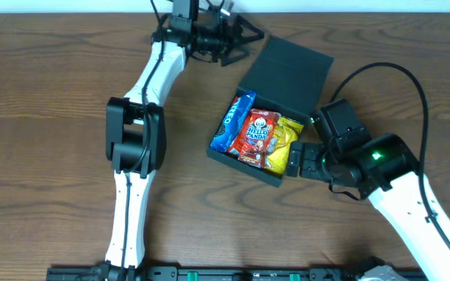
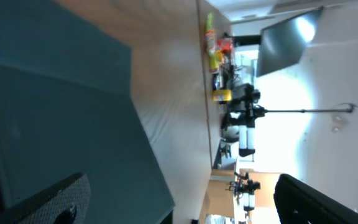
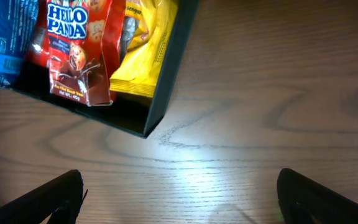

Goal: Pack container
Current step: 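Raise the left gripper to the top edge of the open lid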

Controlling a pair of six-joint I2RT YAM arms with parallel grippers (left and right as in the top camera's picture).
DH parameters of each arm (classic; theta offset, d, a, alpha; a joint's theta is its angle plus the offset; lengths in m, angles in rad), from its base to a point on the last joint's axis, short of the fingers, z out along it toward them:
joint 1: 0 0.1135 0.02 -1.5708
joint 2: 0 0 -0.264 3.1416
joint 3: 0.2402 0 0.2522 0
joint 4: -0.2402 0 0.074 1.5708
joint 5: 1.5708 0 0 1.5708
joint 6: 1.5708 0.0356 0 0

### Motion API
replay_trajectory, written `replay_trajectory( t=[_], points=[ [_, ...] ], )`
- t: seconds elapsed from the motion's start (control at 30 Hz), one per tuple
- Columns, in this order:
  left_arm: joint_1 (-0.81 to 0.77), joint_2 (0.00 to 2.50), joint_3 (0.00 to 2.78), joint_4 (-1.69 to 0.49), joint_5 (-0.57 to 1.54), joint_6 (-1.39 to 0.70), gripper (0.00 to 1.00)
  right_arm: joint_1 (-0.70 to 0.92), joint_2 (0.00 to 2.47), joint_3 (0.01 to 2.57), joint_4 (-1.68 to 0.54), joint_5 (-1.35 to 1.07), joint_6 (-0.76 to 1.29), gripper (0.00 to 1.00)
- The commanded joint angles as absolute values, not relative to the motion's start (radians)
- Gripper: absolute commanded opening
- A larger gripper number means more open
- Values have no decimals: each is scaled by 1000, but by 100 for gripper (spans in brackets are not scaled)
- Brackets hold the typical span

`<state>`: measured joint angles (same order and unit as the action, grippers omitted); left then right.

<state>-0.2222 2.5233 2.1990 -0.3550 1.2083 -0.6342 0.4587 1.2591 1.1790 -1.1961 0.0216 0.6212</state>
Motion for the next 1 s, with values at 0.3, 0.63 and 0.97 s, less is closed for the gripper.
replay_trajectory(
  t=[0.3,0.63,0.97],
  points=[
    [-201,2564,2213,-529,968,-449,95,467,1253,1187,-1189,64,636,99],
    [-210,2564,2213,-539,886,-440,95,467,1253,1187,-1180,64,644,99],
    [-262,2564,2213,-520,883,-439,95,467,1253,1187,-1166,64,651,99]
  ],
)
